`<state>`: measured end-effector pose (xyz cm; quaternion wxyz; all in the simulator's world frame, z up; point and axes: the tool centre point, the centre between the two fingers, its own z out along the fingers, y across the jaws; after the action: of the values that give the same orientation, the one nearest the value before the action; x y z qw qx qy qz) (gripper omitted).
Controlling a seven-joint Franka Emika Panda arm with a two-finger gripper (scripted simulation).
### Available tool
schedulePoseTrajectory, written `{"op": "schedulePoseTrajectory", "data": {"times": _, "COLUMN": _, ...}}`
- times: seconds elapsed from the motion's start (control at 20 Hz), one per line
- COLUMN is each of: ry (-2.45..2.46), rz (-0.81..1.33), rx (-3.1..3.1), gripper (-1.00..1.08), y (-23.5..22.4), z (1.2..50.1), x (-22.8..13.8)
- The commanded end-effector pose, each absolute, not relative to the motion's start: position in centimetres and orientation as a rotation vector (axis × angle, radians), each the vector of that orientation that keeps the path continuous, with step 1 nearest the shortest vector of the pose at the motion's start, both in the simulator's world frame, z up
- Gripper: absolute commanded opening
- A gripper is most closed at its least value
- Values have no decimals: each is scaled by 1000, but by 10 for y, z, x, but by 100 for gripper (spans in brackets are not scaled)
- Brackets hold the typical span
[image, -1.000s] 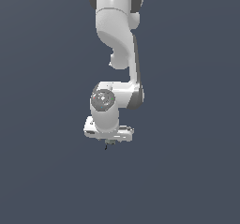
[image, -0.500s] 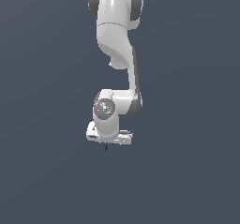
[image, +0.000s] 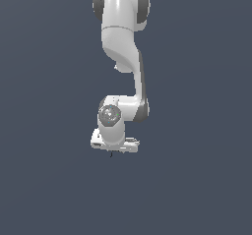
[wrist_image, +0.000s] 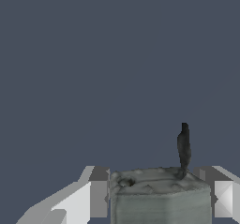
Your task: Pick up the object and move it to a goal position.
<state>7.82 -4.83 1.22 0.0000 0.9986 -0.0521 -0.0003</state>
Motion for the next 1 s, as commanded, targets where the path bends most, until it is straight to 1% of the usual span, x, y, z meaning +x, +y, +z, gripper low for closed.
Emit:
{"op": "schedulePoseTrajectory", "data": {"times": 0.0, "ry": -163, "rz": 0, "rx": 3137, "gripper": -100, "y": -48, "z": 12, "x": 78}}
{"op": "schedulePoseTrajectory", "data": {"times": 0.5, "ry": -164, "rz": -1, "rx": 3137, "gripper": -100, "y": -45, "z": 16, "x": 75}}
{"op": "schedulePoseTrajectory", "data": {"times": 0.95, "ry": -164, "rz": -1, "rx": 3137, "gripper": -100, "y": -24, "z": 38, "x": 54}}
